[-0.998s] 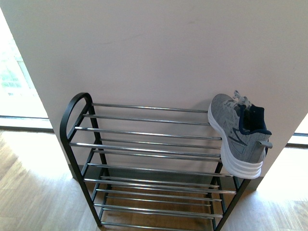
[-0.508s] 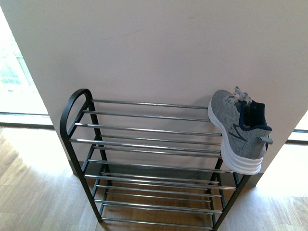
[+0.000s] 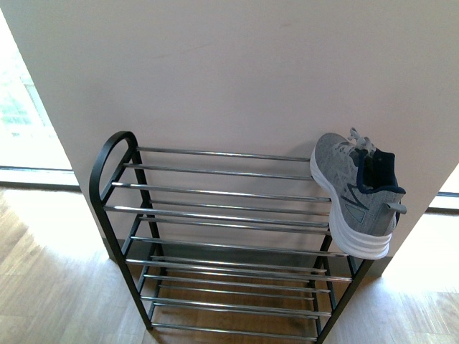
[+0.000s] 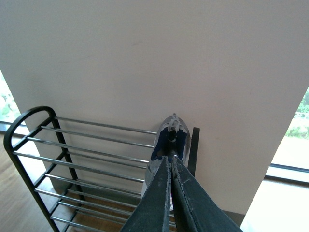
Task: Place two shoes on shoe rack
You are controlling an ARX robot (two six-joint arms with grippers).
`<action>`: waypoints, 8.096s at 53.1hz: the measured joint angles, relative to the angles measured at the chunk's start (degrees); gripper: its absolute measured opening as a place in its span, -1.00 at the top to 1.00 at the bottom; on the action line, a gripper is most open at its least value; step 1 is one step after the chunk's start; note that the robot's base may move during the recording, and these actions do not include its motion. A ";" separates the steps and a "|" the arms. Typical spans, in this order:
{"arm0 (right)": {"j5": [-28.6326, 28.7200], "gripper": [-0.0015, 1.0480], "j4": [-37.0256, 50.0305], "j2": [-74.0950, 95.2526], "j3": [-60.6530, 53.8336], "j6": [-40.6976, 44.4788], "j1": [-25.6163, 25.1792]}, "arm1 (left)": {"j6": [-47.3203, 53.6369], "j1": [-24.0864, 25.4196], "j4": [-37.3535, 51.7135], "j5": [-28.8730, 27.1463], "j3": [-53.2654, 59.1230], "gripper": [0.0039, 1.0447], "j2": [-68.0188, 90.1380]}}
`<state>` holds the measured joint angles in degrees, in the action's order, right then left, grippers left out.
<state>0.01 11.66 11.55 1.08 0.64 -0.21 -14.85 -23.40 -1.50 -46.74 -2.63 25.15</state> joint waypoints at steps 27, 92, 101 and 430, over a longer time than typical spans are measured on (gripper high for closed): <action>-0.02 0.97 -11.47 -11.19 0.02 -0.02 0.00 | -0.02 0.00 0.00 -0.02 0.00 0.78 -0.02; -0.02 -0.82 -11.47 -11.21 0.02 -0.04 0.00 | -25.31 6.69 17.88 42.29 -9.99 0.78 23.06; -0.04 -0.82 -11.47 -11.21 0.02 -0.04 0.00 | -22.99 10.47 21.97 51.56 -18.91 0.78 45.48; -0.02 -0.82 -11.47 -11.23 0.02 -0.04 0.00 | 14.25 23.15 19.12 46.73 1.86 0.98 -7.54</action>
<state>-0.01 0.19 0.32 1.10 0.60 -0.21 -0.60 -0.25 17.63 -0.01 -0.78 17.61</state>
